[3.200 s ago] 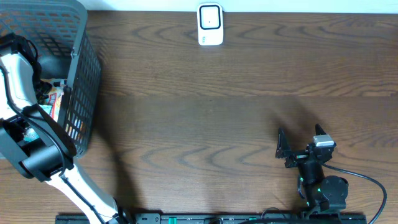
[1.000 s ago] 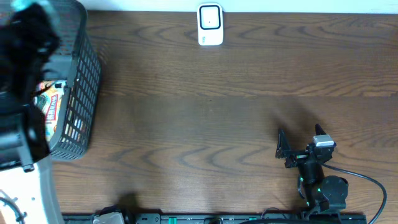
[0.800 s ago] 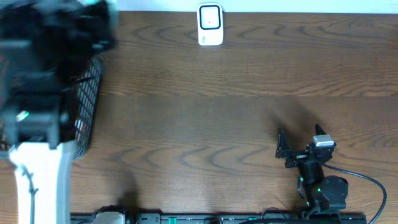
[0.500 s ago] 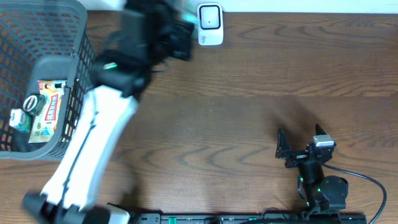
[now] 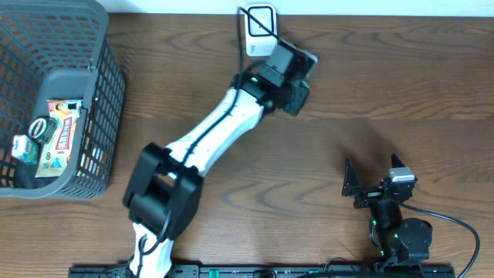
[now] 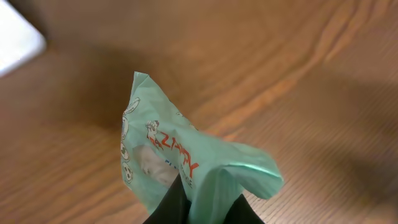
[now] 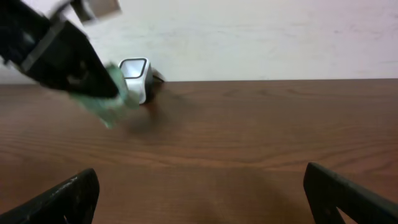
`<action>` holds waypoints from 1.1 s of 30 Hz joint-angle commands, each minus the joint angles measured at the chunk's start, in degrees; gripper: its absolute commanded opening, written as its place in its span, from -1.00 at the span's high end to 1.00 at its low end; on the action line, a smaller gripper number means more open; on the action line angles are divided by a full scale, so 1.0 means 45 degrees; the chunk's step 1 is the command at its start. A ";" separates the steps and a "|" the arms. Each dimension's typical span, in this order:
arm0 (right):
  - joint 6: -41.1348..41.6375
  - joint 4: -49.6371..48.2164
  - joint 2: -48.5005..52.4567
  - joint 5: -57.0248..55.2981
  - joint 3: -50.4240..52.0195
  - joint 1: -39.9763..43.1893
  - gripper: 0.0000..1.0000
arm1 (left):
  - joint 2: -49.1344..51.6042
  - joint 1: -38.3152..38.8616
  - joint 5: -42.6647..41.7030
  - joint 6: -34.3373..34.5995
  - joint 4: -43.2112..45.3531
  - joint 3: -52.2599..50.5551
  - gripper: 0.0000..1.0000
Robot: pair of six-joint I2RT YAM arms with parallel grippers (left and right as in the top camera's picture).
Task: Scan the item barcode
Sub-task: 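Carry the green pack to the scanner and drop it on the table, then return the left gripper into the basket toward the yellow snack bag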
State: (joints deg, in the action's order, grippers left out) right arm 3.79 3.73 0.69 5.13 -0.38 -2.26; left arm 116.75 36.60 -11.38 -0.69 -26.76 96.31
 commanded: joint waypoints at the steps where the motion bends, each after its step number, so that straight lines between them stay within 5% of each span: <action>1: -0.0151 0.0063 -0.0068 -0.0063 0.0015 0.0029 -0.99 | 0.0219 0.0262 0.0199 -0.0121 0.0063 0.0121 0.53; 2: -0.0151 0.0063 -0.0068 -0.0063 0.0015 0.0029 -0.98 | 0.0253 0.0330 0.0199 -0.0117 0.0063 0.0121 0.36; 4: -0.0151 0.0063 -0.0068 -0.0058 0.0015 0.0029 -0.99 | 0.0248 0.0461 0.0204 -0.0121 0.0078 0.0126 -0.55; 16: -0.0151 0.0063 -0.0068 -0.0063 0.0015 0.0029 -0.99 | -0.1846 -0.0413 0.0209 0.0457 0.0311 0.0151 -0.62; 24: -0.0151 0.0063 -0.0068 -0.0063 0.0015 0.0029 -0.98 | -0.5289 -0.2914 0.0301 0.0457 -0.0024 0.0151 -0.71; 33: -0.0151 0.0063 -0.0068 -0.0058 0.0015 0.0029 -0.99 | -0.7621 -0.7373 0.4847 0.0860 -0.2812 0.0151 -0.73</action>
State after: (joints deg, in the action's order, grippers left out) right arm 3.79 3.73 0.69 5.10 -0.38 -2.26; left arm 82.98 8.12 0.16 1.65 -36.58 96.49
